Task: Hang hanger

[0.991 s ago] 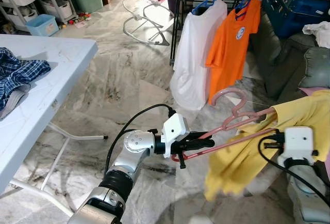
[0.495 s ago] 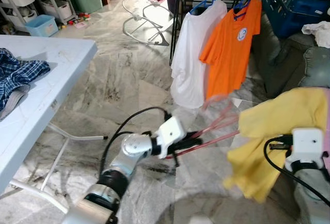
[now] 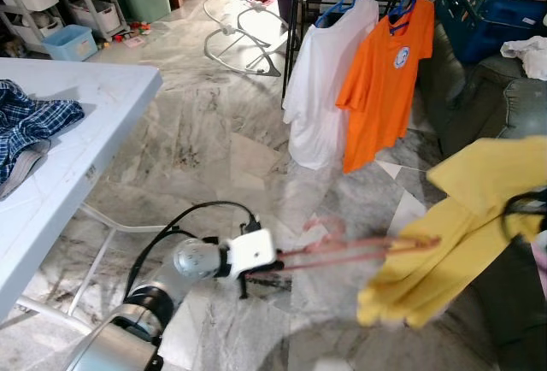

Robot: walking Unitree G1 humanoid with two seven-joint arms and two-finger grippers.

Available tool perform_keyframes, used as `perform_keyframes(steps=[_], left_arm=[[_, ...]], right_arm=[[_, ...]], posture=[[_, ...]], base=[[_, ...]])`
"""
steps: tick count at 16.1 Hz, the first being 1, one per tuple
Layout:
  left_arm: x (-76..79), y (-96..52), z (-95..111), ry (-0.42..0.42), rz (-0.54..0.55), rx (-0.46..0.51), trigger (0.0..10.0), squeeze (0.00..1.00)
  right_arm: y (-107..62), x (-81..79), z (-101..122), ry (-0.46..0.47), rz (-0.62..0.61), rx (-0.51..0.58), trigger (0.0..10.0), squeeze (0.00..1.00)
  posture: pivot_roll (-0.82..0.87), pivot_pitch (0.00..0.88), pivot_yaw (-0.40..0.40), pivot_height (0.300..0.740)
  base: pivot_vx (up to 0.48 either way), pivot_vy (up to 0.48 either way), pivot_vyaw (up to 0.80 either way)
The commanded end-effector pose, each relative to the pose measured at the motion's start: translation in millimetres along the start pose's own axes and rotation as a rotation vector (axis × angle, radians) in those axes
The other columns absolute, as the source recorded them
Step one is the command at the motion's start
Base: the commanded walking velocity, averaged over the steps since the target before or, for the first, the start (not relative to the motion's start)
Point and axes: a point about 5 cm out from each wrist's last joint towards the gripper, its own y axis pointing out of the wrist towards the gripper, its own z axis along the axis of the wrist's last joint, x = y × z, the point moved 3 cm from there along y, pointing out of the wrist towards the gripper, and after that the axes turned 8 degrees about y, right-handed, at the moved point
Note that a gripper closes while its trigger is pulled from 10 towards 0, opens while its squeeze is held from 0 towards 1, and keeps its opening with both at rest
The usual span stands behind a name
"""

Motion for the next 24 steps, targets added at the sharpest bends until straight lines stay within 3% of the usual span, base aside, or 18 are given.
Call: perform_keyframes(steps=[1,4,7,8,9,10,12,13,16,17,19,24], left_arm=[[3.2,0.0,7,-0.014,-0.027,0.07,0.0,0.0],[-5.8,-2.5,8,-0.092,0.074,0.115,0.0,0.0],[-28.0,-5.4,-1,-0.253,0.296,0.074,0.0,0.0],[-30.0,-5.9,-3,-0.277,0.32,0.071,0.0,0.0],[-34.3,-6.8,-12,-0.396,0.431,0.031,0.0,0.0],[-36.3,-7.5,-19,-0.453,0.506,-0.011,0.0,0.0],[-44.6,-8.9,-31,-0.535,0.696,-0.147,8.7,0.0],[-48.6,-8.0,-30,-0.522,0.751,-0.172,10.0,0.0],[-68.6,-14.7,-22,-0.499,0.928,-0.186,10.0,0.0],[-75.8,-22.2,-22,-0.498,0.993,-0.189,10.0,0.0],[-86.7,-53.0,-34,-0.498,1.131,-0.216,10.0,0.0],[-76.7,-76.2,-58,-0.571,1.218,-0.295,10.0,0.0]], right_arm=[[2.8,17.4,1,-0.001,-0.075,-0.01,0.0,0.0],[-8.1,52.6,-29,0.038,-0.306,-0.113,0.0,0.0],[-28.8,61.5,-47,0.107,-0.45,-0.154,0.0,0.0],[-31.1,61.5,-49,0.116,-0.462,-0.158,0.0,0.0],[-38.6,52.9,-62,0.166,-0.479,-0.184,0.0,0.0],[-40.8,44.4,-68,0.198,-0.471,-0.197,0.0,0.0],[-42.8,21.9,-73,0.209,-0.423,-0.212,0.0,0.0],[-42.9,8.2,-73,0.232,-0.382,-0.214,0.0,0.0],[-44.4,-36.1,-65,0.251,-0.224,-0.183,0.0,0.0],[-44.8,-53.9,-59,0.249,-0.147,-0.161,0.0,0.0],[-46.8,-102.5,-42,0.303,0.02,-0.114,0.0,0.0],[-51.9,-131.9,-33,0.356,0.101,-0.096,0.0,0.0]], posture=[[-0.11,0.046,-0.005,0.74],[-0.1,0.045,-0.015,0.74],[-0.1,0.045,-0.016,0.74],[-0.1,0.044,-0.015,0.74],[-0.1,0.037,-0.01,0.74],[-0.11,0.034,-0.01,0.74],[-0.11,0.026,-0.013,0.74],[-0.1,0.018,-0.021,0.74],[-0.06,0.001,-0.043,0.74],[-0.03,0.0,-0.049,0.74],[-0.01,0.0,-0.059,0.74],[0.01,0.0,-0.079,0.74]], base=[[0.0,0.0,0.0],[0.0,0.0,0.0],[0.0,0.0,0.0],[0.0,0.0,0.0],[0.0,0.0,0.0],[0.0,0.0,0.0],[0.0,0.0,0.0],[0.0,0.0,0.0],[0.0,0.0,0.0],[0.0,0.0,0.0],[0.0,0.0,0.0],[0.0,0.0,0.0]])
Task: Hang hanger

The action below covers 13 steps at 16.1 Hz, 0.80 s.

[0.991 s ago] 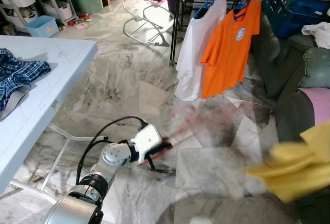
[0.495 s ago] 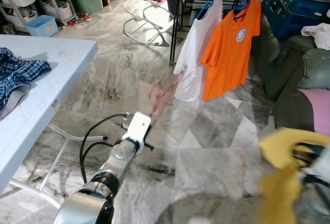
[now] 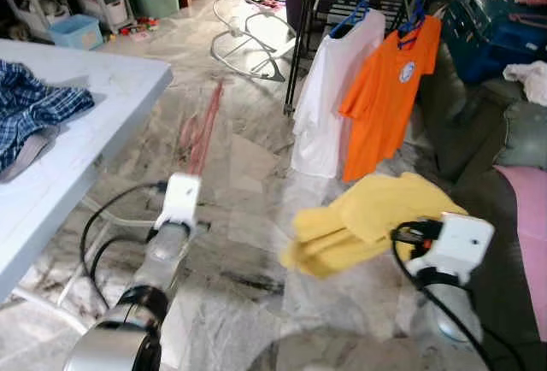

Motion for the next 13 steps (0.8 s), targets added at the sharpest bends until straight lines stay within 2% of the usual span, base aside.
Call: perform_keyframes(steps=[1,3,6,7,9,10,13], left_arm=[[-1.5,2.9,12,-0.008,0.003,0.038,10.0,0.0],[-1.5,2.9,12,-0.008,0.003,0.038,10.0,0.0],[8.5,-7.0,-2,0.03,-0.105,0.054,10.0,0.0],[15.6,-3.8,3,-0.002,-0.084,0.043,10.0,0.0],[15.9,-0.9,8,-0.064,-0.035,0.02,10.0,0.0],[17.4,0.4,12,-0.072,-0.033,0.028,10.0,0.0],[23.0,1.6,20,-0.077,-0.038,0.049,10.0,0.0]], right_arm=[[1.5,-1.4,16,-0.006,0.007,0.07,0.0,0.0],[1.5,-1.4,16,-0.006,0.007,0.07,0.0,0.0],[-4.9,-1.5,7,-0.031,0.02,0.03,0.0,0.0],[-0.1,-5.7,5,-0.012,0.049,0.022,0.0,0.0],[5.8,-19.2,1,-0.017,0.11,0.003,0.0,0.0],[8.2,-25.8,3,-0.027,0.143,0.006,0.0,0.0],[8.6,-30.5,-1,-0.019,0.171,-0.019,0.0,0.0]], posture=[[0.01,0.0,-0.079,0.74],[0.01,0.0,-0.079,0.74],[0.01,0.0,-0.089,0.74],[0.04,0.0,-0.108,0.74],[0.05,0.0,-0.126,0.74],[0.04,0.0,-0.13,0.74],[0.07,0.0,-0.157,0.74]], base=[[0.0,0.0,0.0],[0.0,0.0,0.0],[0.0,-0.286,0.0],[0.0,-0.322,0.0],[0.0,-0.324,0.0],[0.0,-0.326,0.0],[0.0,-0.196,0.0]])
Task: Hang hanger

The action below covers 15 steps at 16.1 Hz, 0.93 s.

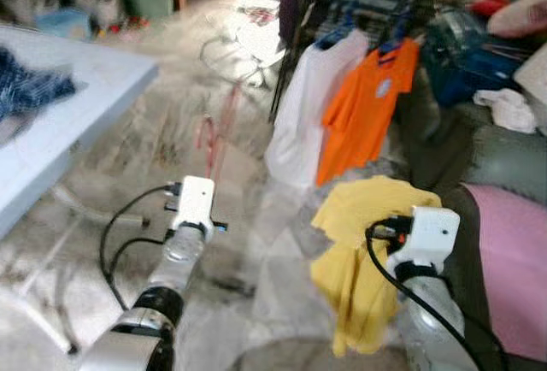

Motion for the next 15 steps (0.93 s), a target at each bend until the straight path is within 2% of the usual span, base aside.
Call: perform_keyframes(steps=[1,3,5,7,8,9,10,12,15], left_arm=[[3.8,2.1,9,-0.016,0.0,0.029,10.0,0.0],[-1.5,2.4,8,-0.053,0.005,0.021,10.0,0.0],[-1.1,1.5,5,-0.033,-0.021,0.026,10.0,0.0],[-1.3,2.8,13,0.001,-0.039,0.068,10.0,0.0],[-3.8,2.6,10,-0.001,-0.032,0.05,10.0,0.0],[-5.4,2.4,7,-0.005,-0.029,0.037,10.0,0.0],[-7.9,2.4,2,0.001,-0.033,0.014,10.0,0.0],[-6.4,3.3,5,0.013,-0.044,0.022,10.0,0.0],[0.7,7.6,16,-0.006,-0.048,0.036,10.0,0.0]], right_arm=[[2.6,1.5,3,0.002,0.011,0.007,0.0,0.0],[3.2,-1.8,1,-0.007,0.03,0.008,0.0,0.0],[2.3,0.7,-3,-0.001,0.006,0.011,0.0,0.0],[2.9,-3.0,-2,0.051,0.009,0.024,0.0,0.0],[2.9,-3.3,-2,0.064,0.013,0.027,5.8,0.0],[3.2,-3.1,-1,0.076,0.013,0.037,9.1,0.0],[3.7,1.4,-2,0.059,-0.018,0.037,10.0,0.0],[2.0,2.7,-3,0.053,-0.026,0.041,10.0,0.0],[4.8,7.0,0,0.043,-0.025,0.053,10.0,0.0]], posture=[[0.07,0.0,-0.154,0.74],[0.07,0.0,-0.131,0.74],[0.07,0.0,-0.125,0.74],[0.07,0.0,-0.104,0.74],[0.06,0.0,-0.101,0.74],[0.06,0.0,-0.098,0.74],[0.04,0.0,-0.085,0.74],[0.03,0.0,-0.078,0.74],[0.02,0.0,-0.075,0.74]], base=[[0.0,0.0,0.0],[0.0,0.0,0.0],[0.0,0.0,0.0],[0.0,0.0,0.0],[0.0,0.0,0.0],[0.244,0.0,0.0],[0.296,0.0,0.0],[0.326,0.0,0.0],[0.339,0.0,0.63]])
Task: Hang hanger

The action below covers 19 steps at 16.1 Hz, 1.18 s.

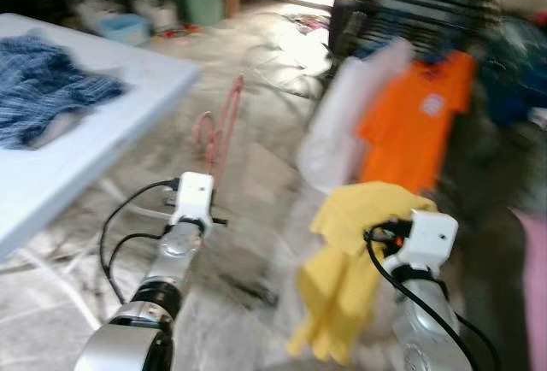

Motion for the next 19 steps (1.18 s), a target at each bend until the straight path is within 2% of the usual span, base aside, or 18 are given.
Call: perform_keyframes(steps=[1,5,9,12,16,19], left_arm=[[-4.8,1.7,2,0.004,0.017,-0.002,10.0,0.0],[6.8,1.0,2,-0.018,0.0,-0.004,10.0,0.0],[20.8,-0.5,16,0.071,0.002,0.091,10.0,0.0],[21.2,-0.9,11,0.057,0.006,0.058,10.0,0.0],[17.5,-0.1,7,0.028,0.019,0.027,10.0,0.0],[17.3,0.4,8,0.036,0.012,0.025,10.0,0.0]], right_arm=[[4.4,-2.7,7,0.004,0.011,0.039,10.0,0.0],[9.6,-1.8,17,-0.032,0.032,0.065,10.0,0.0],[9.6,-1.0,17,-0.051,0.041,0.066,10.0,0.0],[11.5,-8.2,18,-0.066,0.086,0.066,10.0,0.0],[13.4,-15.8,20,-0.065,0.131,0.074,10.0,0.0],[13.3,-13.8,18,-0.06,0.122,0.074,10.0,0.0]], posture=[[0.02,0.0,-0.075,0.74],[0.0,0.0,-0.087,0.74],[0.01,0.0,-0.111,0.74],[0.02,0.0,-0.122,0.74],[0.03,0.0,-0.128,0.74],[0.04,0.0,-0.115,0.74]], base=[[0.39,0.0,0.71],[0.393,0.0,0.73],[0.0,0.0,0.16],[0.0,0.0,0.0],[0.0,-0.134,0.78],[0.0,-0.336,0.69]])
